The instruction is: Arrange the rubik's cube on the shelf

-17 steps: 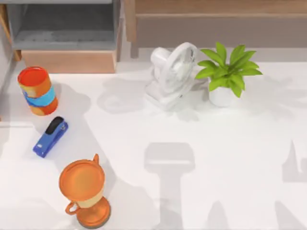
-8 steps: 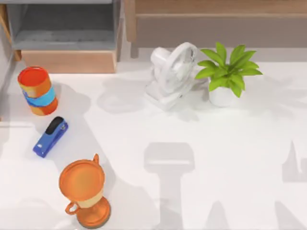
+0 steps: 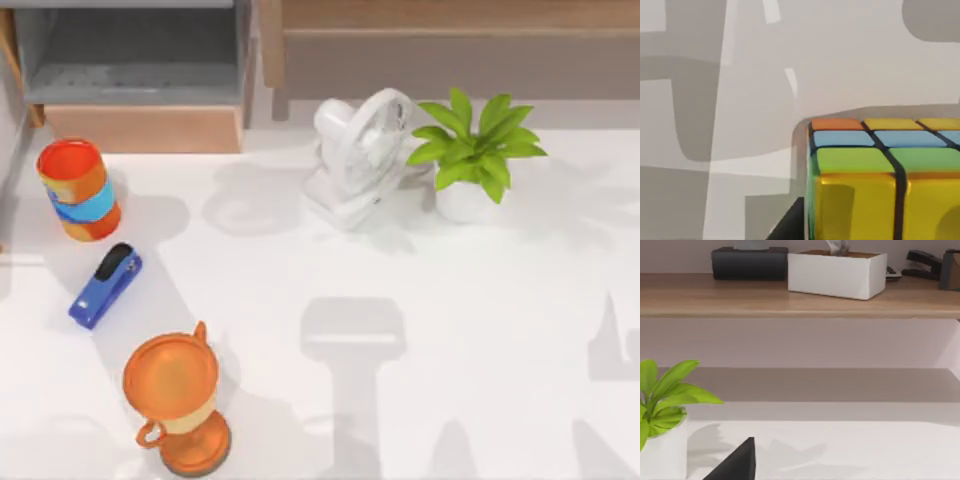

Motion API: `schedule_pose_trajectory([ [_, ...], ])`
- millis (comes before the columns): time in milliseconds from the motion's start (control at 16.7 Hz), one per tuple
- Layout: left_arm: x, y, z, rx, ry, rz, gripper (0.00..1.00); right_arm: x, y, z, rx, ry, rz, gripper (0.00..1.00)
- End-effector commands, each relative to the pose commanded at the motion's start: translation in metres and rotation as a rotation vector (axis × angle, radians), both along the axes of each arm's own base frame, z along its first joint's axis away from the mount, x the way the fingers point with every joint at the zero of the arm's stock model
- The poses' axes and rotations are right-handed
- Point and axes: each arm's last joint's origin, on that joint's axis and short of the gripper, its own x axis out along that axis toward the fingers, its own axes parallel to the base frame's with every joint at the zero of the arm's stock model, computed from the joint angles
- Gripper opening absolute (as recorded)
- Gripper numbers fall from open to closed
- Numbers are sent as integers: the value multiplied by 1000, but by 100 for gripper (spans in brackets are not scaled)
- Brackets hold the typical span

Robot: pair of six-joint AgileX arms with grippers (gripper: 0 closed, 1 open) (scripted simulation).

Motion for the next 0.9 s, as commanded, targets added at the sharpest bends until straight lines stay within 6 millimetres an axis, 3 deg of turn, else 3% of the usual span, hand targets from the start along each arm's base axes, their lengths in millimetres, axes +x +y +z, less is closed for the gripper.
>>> schedule_pose_trajectory([
  [240,-3,0,7,-29,16,1,0,0,0,0,0,0,0,100],
  [540,11,-11,24,93,-35,-109,0,0,0,0,0,0,0,100],
  [900,16,-14,24,148,-42,-142,0,0,0,0,0,0,0,100],
])
